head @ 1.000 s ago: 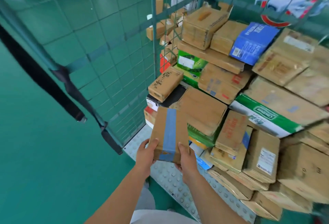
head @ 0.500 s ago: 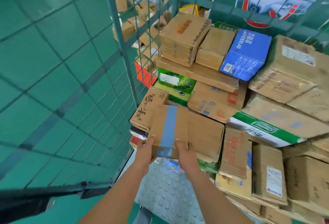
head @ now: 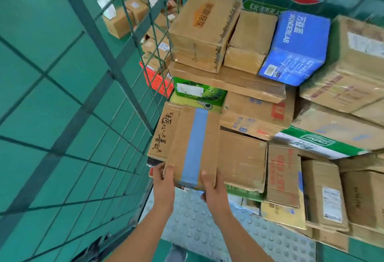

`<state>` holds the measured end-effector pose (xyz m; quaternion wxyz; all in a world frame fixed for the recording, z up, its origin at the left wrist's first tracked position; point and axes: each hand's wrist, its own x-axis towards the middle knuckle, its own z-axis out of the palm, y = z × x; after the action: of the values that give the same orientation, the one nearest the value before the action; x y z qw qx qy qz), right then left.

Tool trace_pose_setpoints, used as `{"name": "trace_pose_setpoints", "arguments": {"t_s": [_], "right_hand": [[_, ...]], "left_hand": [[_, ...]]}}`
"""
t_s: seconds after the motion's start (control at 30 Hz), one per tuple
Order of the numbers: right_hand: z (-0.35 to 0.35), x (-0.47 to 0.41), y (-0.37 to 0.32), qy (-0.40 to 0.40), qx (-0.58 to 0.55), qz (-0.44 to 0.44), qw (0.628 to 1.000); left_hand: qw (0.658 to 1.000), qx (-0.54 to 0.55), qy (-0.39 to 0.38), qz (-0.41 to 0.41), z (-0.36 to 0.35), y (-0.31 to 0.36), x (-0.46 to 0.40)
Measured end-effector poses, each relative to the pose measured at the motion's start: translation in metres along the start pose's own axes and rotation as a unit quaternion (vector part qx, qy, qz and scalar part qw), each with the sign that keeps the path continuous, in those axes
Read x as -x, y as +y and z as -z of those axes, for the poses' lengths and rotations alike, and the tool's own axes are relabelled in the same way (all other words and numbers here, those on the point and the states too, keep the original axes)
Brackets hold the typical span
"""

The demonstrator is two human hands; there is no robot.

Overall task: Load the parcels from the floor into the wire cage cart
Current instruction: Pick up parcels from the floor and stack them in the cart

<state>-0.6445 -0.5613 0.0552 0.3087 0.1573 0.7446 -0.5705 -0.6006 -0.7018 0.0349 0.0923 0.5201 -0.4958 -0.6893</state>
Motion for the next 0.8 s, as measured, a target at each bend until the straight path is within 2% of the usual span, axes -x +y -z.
{"name": "trace_pose_setpoints", "arguments": {"t_s": [0.23, 0.37, 0.43, 0.57, 0.67, 0.8], "right_hand": [[-0.026, -0.039, -0.046, -0.032, 0.016, -0.008, 0.999], [-0.053, -0.067, -0.063, -0.040, 0.116, 0.006, 0.992], [-0.067, -0.073, -0.070, -0.056, 0.129, 0.012, 0.990], [-0.076, -0.062, -0.077, -0.099, 0.162, 0.006, 0.982], [-0.077, -0.053, -0.066, -0.101, 0.155, -0.025, 0.982], [-0.067, -0.037, -0.049, -0.098, 0.114, -0.077, 0.986]], "left_hand": [[0.999, -0.034, 0.018, 0.003, -0.008, 0.040, -0.032], [0.992, -0.054, 0.114, 0.024, -0.011, 0.066, -0.059], [0.989, -0.037, 0.133, 0.048, -0.009, 0.073, -0.066], [0.991, 0.032, 0.067, 0.113, 0.000, 0.070, -0.070], [0.993, 0.025, 0.037, 0.111, 0.007, 0.062, -0.061], [0.992, 0.031, 0.035, 0.119, 0.015, 0.050, -0.032]]}}
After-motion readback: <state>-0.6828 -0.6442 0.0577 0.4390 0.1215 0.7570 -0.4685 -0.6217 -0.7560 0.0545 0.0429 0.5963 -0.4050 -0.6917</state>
